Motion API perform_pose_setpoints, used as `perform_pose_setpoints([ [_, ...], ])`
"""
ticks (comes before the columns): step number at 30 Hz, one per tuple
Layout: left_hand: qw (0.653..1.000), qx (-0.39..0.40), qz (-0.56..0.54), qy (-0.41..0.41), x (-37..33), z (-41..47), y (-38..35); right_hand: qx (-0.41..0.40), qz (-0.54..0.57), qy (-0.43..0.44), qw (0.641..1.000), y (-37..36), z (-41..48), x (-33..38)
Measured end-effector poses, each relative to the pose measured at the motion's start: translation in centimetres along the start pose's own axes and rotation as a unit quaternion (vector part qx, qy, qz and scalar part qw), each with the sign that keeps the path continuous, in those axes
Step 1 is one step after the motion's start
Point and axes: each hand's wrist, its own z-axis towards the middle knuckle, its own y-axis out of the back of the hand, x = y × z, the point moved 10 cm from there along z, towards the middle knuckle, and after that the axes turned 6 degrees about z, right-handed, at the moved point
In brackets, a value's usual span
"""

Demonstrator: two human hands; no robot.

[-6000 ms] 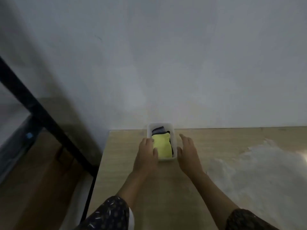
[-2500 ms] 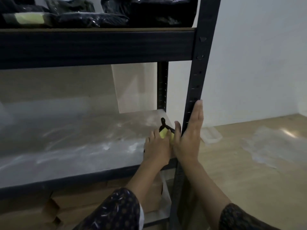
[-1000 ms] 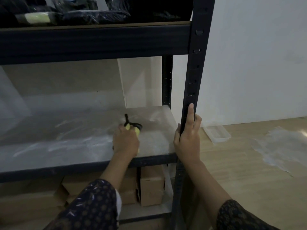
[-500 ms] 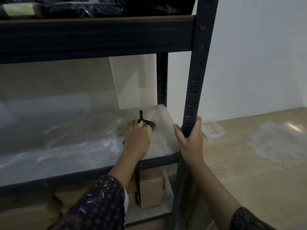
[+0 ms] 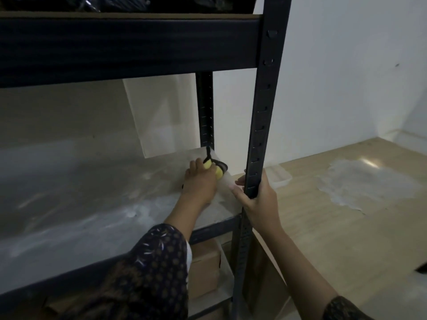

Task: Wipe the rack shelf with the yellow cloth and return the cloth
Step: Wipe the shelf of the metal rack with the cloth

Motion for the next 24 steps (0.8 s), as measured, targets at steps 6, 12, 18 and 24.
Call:
perform_pose_setpoints([
  [6,0.992,0.037,0.017,0.116,6.3,-0.1,-1.0,-0.12,-0.111,0.016,0.986,2.2,-1.9,2.1],
  [12,0.993,0.028,-0.047,0.102,8.3,-1.5,0.0,0.096,-0.188,0.104,0.972,-6.2,-5.6,5.3],
  [18,0.995,0.027,-0.006,0.096,9.6,-3.7,-0.9,0.25,-0.412,-0.079,0.873,-10.7,-3.0,-0.9],
  [24,0.984,0.03,0.0,0.177,14.0,-4.8,-0.1,0.264,-0.414,-0.098,0.866,-10.9,-3.2,-1.8],
])
